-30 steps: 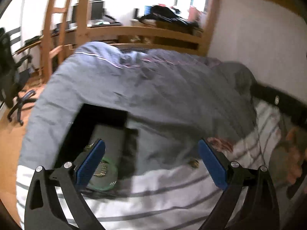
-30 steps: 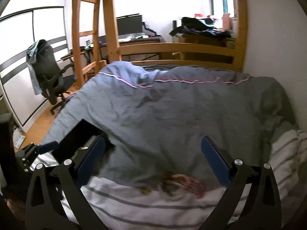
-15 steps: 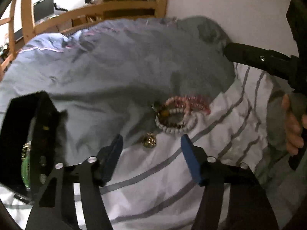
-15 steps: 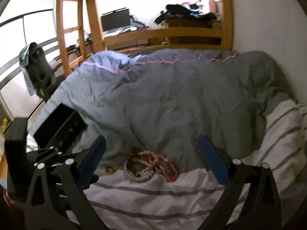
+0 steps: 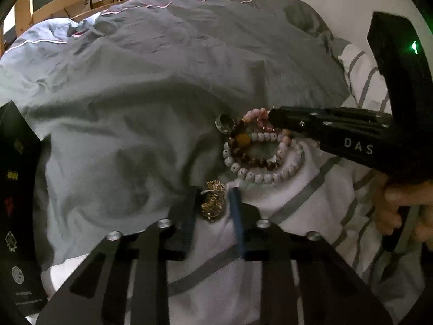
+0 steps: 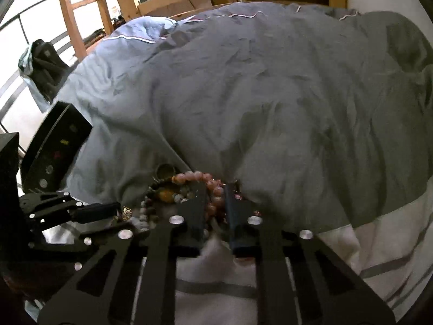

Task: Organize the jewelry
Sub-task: 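Grasp a gold ring with the left tool while the right tool grasps a pink bead bracelet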

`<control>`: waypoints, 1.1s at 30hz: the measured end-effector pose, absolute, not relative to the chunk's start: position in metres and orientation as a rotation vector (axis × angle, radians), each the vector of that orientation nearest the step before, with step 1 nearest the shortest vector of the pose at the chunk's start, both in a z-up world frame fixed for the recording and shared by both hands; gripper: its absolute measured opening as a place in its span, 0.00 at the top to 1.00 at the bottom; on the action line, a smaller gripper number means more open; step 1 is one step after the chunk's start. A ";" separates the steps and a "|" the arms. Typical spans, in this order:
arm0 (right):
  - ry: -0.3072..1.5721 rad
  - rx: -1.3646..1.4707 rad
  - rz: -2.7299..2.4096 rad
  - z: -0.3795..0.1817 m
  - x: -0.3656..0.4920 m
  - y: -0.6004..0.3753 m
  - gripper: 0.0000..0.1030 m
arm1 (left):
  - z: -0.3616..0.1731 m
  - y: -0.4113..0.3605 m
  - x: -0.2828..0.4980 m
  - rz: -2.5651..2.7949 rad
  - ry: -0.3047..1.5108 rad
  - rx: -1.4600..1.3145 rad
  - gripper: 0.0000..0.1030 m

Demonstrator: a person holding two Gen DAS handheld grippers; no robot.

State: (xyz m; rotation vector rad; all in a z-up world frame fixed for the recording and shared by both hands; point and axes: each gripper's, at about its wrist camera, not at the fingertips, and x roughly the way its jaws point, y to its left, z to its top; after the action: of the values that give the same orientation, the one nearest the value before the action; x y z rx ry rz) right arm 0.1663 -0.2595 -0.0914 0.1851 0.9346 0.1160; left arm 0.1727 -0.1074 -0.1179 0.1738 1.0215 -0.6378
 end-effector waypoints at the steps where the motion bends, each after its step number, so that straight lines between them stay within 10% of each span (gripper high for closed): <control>1: 0.916 0.186 0.111 -0.088 0.165 -0.260 0.90 | -0.117 -0.108 0.173 -0.637 1.021 0.174 0.81; 33: 0.655 0.270 0.159 -0.011 0.126 -0.264 0.92 | -0.044 -0.093 0.150 -0.524 0.874 0.197 0.81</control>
State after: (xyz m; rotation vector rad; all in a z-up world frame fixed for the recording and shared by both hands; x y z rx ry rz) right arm 0.1257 -0.2635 -0.0111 0.2699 0.6550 0.1588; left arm 0.1500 -0.0933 -0.0441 0.1965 0.8742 -0.5239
